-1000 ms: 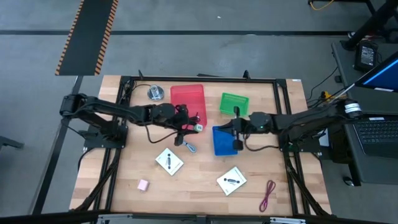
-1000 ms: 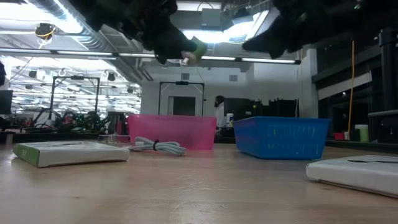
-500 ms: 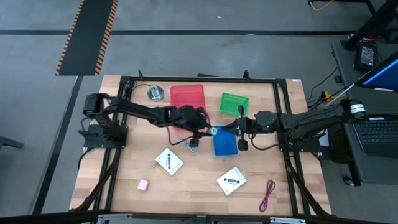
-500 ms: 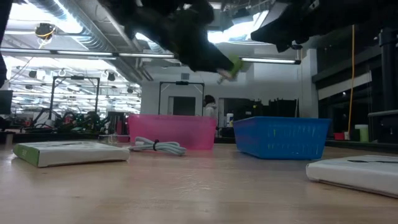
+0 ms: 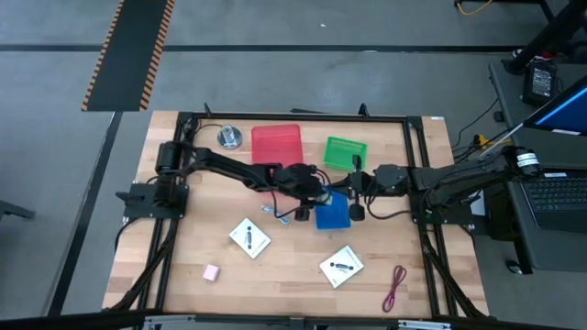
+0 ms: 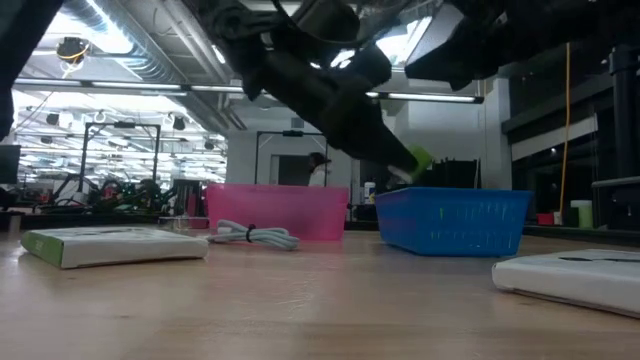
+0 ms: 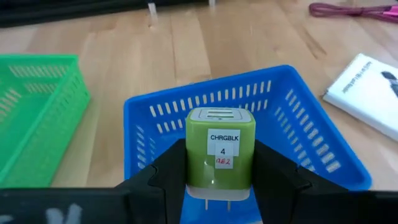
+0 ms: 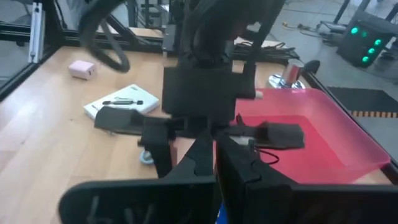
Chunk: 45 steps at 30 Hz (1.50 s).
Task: Pick and place items into bin
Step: Put the green charger adapter into the blue bin, then put the left card reader box into the green bin
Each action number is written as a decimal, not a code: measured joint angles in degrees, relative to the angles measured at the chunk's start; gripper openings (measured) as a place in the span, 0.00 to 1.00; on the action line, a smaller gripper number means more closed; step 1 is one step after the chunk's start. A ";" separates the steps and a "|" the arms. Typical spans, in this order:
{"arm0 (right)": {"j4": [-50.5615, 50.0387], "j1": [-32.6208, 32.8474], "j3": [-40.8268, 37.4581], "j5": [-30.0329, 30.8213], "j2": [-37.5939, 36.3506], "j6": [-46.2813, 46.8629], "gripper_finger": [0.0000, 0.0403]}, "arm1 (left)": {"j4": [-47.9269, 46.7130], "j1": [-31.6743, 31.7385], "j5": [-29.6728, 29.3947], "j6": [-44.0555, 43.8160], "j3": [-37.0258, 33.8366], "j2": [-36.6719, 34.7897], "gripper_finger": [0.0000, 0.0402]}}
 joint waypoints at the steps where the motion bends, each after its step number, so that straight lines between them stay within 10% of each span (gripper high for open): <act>1: -0.27 0.00 0.00 0.02 0.00 0.04 0.00 | 0.15 0.00 0.00 0.00 0.39 0.50 0.35; 31: -2.11 0.00 0.02 0.07 0.00 1.66 0.00 | 2.29 -0.08 -1.16 2.04 1.24 1.20 0.46; 45: -2.44 0.33 0.02 -0.03 1.79 1.50 0.00 | -23.06 -3.81 -3.50 1.41 1.21 -14.55 0.44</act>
